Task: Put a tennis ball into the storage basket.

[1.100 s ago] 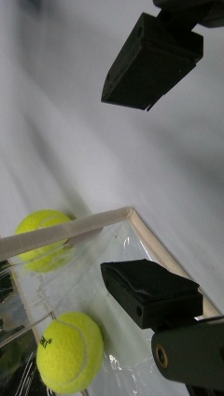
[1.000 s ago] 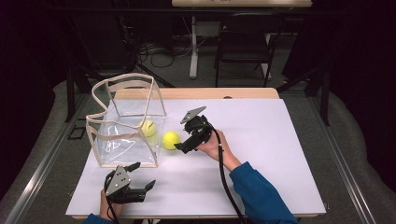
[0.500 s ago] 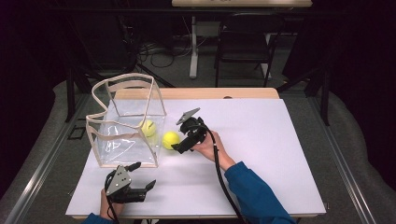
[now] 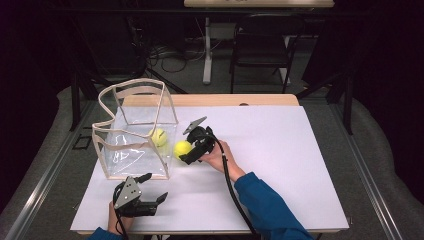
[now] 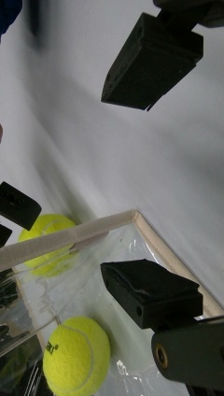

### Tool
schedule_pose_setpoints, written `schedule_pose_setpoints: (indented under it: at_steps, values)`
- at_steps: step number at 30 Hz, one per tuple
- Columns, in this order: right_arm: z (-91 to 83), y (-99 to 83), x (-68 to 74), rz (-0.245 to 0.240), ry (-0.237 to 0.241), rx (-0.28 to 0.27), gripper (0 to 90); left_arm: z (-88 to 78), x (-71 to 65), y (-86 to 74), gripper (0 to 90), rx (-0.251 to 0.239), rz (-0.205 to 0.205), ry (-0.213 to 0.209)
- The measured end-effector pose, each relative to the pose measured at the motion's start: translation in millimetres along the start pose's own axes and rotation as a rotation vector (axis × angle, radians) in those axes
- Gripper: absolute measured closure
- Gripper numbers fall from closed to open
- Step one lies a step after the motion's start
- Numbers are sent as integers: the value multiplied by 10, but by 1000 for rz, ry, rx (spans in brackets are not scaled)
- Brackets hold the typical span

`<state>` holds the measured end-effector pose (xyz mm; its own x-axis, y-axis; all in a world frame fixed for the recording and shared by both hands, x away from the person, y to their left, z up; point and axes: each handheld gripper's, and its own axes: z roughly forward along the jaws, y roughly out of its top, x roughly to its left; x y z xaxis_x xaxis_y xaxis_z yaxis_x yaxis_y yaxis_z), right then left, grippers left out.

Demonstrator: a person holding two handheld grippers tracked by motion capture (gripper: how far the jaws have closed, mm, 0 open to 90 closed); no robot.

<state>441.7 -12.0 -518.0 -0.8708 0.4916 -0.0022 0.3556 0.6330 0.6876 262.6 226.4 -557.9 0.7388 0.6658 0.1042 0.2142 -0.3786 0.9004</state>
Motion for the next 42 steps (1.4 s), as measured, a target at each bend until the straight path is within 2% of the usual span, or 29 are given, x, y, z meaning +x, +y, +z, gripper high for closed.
schedule_pose_setpoints:
  at_steps: [11,27,29,33,36,42]
  values:
    - [106,-15,-21,5,-11,8,0,8,3,-1,161,2,-4,-2]
    - [270,23,72,-22,-13,44,19,2,8,2,161,1,-2,-3]
    - [277,23,71,-28,-13,43,45,2,10,1,161,-1,-5,-1]
    - [278,21,71,-19,-10,39,156,7,15,-2,162,0,-7,-3]
    - [292,16,81,-19,-14,60,198,1,15,1,161,-4,-7,-2]
    - [307,9,96,-20,-34,67,236,5,10,2,162,-1,-7,-2]
